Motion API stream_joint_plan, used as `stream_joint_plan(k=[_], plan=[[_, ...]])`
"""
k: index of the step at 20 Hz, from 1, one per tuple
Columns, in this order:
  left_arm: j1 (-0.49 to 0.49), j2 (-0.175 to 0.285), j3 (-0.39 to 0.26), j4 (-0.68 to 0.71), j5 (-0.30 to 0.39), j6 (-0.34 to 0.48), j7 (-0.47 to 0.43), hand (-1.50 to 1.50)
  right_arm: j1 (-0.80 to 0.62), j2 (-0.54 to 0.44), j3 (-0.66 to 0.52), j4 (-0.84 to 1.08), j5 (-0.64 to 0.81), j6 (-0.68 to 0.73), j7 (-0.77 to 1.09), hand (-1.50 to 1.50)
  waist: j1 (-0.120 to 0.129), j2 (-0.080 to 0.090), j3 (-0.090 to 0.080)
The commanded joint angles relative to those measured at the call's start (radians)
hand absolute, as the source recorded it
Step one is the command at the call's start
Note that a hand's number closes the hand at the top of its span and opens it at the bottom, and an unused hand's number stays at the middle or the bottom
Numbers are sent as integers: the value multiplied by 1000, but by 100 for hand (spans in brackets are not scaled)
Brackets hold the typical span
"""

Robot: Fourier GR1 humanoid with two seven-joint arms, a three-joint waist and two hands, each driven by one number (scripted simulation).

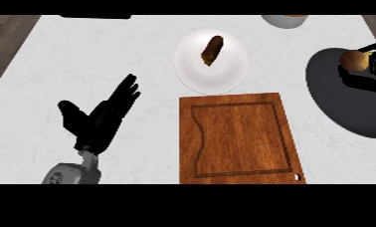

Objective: Pick the pear from the cutting board and place it in the pan

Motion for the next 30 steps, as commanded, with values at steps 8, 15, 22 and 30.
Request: stream_joint_plan(k=[8, 15, 22, 30], plan=[[25, -7, -20, -51, 0, -16, 5, 0, -112, -50, 65, 316, 125, 86, 71, -150, 40, 13, 4], [-27, -13, 4, -30, -3, 16, 46, 0, -142, -31, -119, 300, -81, 300, -85, -150, 10, 9, 5], [-19, -3, 15, -1, 4, -19, 12, 0, -93, -139, -186, 390, -153, 606, -61, -150, 7, 12, 4], [-30, -24, 18, 5, -1, 0, 11, 0, 10, -262, -170, 383, -139, 911, -173, -150, 3, 11, 6]])
